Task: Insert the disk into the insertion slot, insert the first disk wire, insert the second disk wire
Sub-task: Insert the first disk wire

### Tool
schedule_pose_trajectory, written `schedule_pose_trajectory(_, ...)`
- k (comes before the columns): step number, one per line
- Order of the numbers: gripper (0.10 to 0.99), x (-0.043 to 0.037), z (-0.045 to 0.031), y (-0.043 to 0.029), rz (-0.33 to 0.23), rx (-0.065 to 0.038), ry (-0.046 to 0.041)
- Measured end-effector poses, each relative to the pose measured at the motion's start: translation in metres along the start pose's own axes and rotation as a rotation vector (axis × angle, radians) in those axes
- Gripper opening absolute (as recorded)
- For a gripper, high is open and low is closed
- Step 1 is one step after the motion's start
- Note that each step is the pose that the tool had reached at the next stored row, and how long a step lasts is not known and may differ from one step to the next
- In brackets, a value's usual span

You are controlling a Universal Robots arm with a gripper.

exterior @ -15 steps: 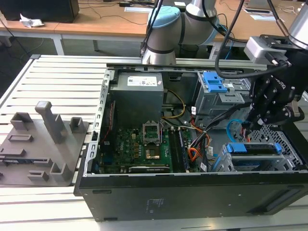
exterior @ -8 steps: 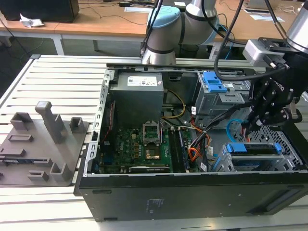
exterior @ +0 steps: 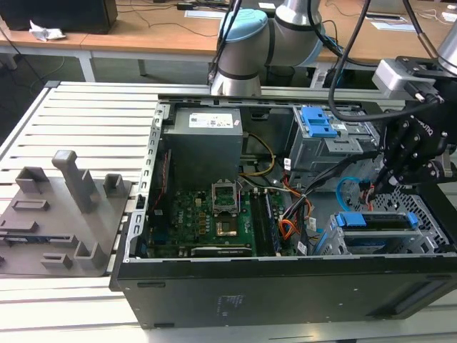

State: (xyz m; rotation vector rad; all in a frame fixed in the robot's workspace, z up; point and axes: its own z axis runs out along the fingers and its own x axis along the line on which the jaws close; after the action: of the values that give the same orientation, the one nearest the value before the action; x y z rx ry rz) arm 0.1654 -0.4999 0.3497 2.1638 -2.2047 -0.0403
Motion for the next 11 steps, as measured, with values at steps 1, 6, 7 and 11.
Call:
schedule_pose_trajectory(1, 0.176, 0.0024, 0.0001, -0.0001, 0.000, 0.000, -0.0001)
schedule_pose_trajectory(6, 0.176, 0.0172, 0.0003, -0.0004, 0.000, 0.000, 0.0001)
schedule_pose_trajectory(7, 0.176, 0.0199, 0.0003, -0.0004, 0.000, 0.000, 0.0001)
schedule_pose_trajectory(11, 0.176, 0.0320, 0.0006, -0.0006, 0.000, 0.000, 0.0001)
